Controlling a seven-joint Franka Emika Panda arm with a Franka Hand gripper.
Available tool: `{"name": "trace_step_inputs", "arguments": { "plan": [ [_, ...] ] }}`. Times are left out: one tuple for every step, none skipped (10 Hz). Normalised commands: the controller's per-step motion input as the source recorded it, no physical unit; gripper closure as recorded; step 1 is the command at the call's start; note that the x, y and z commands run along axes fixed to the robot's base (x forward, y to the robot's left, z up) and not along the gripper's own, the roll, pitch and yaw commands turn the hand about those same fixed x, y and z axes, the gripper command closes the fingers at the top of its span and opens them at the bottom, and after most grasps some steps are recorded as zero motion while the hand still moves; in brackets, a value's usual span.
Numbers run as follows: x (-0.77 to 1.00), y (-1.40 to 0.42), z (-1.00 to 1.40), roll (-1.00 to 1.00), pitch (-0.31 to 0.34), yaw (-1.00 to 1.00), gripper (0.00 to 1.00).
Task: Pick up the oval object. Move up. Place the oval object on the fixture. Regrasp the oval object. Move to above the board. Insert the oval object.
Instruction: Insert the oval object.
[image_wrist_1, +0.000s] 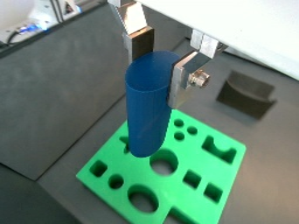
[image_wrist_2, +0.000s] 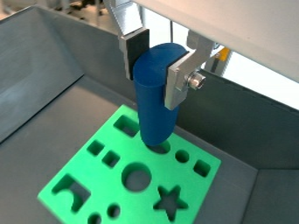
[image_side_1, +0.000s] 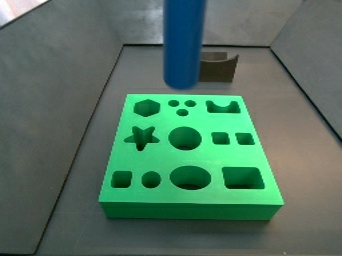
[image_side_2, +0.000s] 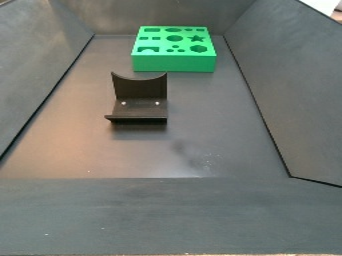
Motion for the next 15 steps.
{"name": "trace_step_inputs", "arguments": {
  "plan": [
    [0.32, -0.45, -0.31, 0.07, 0.000, -0.55, 1.00],
    [0.30, -0.41, -0.40, 0.09, -0.004, -0.60, 1.00],
    [0.20, -0.39, -0.52, 0.14, 0.000, -0.61, 1.00],
    [0.00, -0.30, -0.53, 0.11, 0.000, -0.79, 1.00],
    [0.00, -0.07, -0.49, 0.06, 0.011, -0.99, 1.00],
    [-0.01, 0.00, -0.52, 0.05, 0.000, -1.00, 1.00],
    [0.00, 0.00, -0.50, 0.04, 0.000, -1.00, 1.00],
    [0.00, 0.00, -0.50, 0.03, 0.000, -1.00, 1.00],
    [0.00, 0.00, -0.48, 0.02, 0.000, -1.00, 1.00],
    [0.00, 0.00, -0.43, 0.00, 0.000, -1.00, 1.00],
    [0.00, 0.00, -0.34, 0.00, 0.000, -1.00, 1.00],
    [-0.02, 0.00, 0.00, 0.00, 0.000, 0.00, 1.00],
    [0.16, -0.25, 0.00, 0.00, 0.000, -0.76, 1.00],
    [0.00, -0.08, 0.00, 0.00, 0.000, -1.00, 1.00],
    [0.00, -0.04, 0.00, 0.00, 0.000, -1.00, 1.00]
  ]
}}
